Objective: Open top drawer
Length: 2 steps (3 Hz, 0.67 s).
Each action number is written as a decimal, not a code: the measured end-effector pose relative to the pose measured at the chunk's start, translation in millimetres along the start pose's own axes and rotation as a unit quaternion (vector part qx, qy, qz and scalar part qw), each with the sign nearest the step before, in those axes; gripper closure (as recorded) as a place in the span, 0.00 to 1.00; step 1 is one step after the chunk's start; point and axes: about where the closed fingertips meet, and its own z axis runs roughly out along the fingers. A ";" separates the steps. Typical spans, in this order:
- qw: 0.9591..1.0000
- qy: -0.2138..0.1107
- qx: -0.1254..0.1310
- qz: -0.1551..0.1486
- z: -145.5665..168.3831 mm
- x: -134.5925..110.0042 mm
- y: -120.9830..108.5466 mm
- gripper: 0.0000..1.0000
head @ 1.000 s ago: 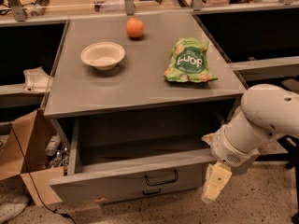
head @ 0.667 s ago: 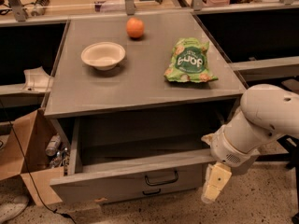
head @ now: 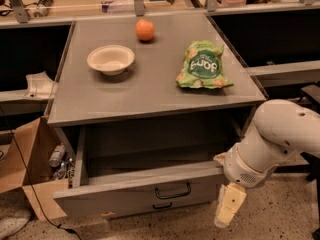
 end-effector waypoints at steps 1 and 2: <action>1.000 -0.003 -0.007 0.001 -3.2 2.2 7.8 0.00; 1.000 -0.026 0.013 0.009 -53.9 14.6 57.8 0.00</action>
Offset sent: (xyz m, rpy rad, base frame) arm -0.0441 -0.0113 0.0520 0.0760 -0.0303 -0.0162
